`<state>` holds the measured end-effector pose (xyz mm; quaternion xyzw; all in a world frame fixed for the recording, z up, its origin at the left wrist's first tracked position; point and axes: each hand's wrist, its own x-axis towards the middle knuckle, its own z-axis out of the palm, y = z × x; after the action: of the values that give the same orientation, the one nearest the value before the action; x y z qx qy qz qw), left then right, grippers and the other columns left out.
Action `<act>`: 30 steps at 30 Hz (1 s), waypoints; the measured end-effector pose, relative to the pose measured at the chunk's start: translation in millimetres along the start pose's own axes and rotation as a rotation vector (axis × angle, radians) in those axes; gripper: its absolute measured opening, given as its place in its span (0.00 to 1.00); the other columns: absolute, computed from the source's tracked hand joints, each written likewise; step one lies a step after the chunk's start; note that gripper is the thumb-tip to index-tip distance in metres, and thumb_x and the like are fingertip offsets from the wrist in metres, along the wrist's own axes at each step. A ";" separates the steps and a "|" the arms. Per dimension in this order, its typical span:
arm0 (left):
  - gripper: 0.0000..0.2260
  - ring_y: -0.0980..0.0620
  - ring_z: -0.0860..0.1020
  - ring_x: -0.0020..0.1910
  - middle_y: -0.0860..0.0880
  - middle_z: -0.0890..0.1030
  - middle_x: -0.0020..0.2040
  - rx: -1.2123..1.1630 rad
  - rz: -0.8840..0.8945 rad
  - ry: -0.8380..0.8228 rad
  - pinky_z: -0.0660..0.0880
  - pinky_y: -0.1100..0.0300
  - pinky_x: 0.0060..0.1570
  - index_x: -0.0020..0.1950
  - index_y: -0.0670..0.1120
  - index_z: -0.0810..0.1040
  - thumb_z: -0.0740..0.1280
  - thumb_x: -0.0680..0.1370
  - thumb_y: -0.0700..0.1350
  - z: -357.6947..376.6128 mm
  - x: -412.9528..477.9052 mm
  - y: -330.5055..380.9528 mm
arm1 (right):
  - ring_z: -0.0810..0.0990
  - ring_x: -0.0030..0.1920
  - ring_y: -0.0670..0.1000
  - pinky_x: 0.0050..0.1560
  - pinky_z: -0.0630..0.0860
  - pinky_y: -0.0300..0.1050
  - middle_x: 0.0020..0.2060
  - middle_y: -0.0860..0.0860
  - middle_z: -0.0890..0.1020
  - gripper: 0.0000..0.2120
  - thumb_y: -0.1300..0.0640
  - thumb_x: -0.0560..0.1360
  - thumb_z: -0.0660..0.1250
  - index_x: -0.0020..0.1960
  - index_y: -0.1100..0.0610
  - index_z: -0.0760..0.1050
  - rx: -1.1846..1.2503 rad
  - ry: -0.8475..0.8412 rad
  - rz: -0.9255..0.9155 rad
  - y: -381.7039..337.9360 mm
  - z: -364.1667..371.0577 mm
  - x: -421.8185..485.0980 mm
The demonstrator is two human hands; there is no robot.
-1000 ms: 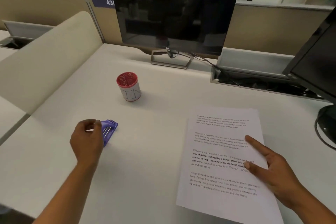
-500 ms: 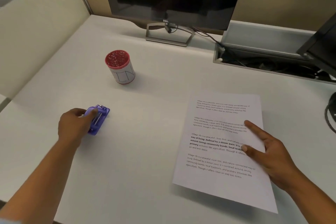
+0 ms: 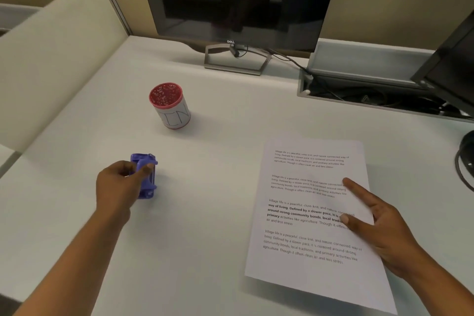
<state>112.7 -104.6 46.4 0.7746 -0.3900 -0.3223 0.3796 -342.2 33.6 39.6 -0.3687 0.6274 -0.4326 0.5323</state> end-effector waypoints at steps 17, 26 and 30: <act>0.21 0.48 0.81 0.34 0.42 0.83 0.38 -0.623 -0.371 -0.628 0.80 0.56 0.39 0.50 0.36 0.83 0.75 0.65 0.50 88.8 -150.8 22.5 | 0.83 0.57 0.44 0.54 0.82 0.49 0.60 0.34 0.81 0.34 0.57 0.63 0.76 0.63 0.31 0.75 -0.057 0.036 -0.139 -28.9 -29.7 -47.6; 0.18 0.50 0.83 0.36 0.44 0.87 0.42 -0.586 -0.293 -0.751 0.80 0.60 0.35 0.49 0.47 0.87 0.75 0.65 0.55 93.9 -160.4 33.8 | 0.82 0.58 0.43 0.53 0.82 0.45 0.60 0.33 0.80 0.34 0.58 0.64 0.76 0.63 0.30 0.75 -0.102 0.003 -0.178 -40.0 -27.7 -45.1; 0.20 0.49 0.81 0.32 0.41 0.86 0.43 -0.566 -0.277 -0.766 0.79 0.59 0.35 0.52 0.44 0.86 0.74 0.67 0.55 93.1 -159.8 35.2 | 0.81 0.59 0.42 0.55 0.81 0.43 0.60 0.32 0.80 0.34 0.59 0.64 0.76 0.64 0.31 0.75 -0.115 -0.015 -0.185 -43.8 -25.8 -39.2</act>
<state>-52.0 -14.6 61.5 0.5114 -0.2922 -0.7245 0.3580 -361.2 58.2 95.7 -0.4583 0.6103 -0.4405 0.4728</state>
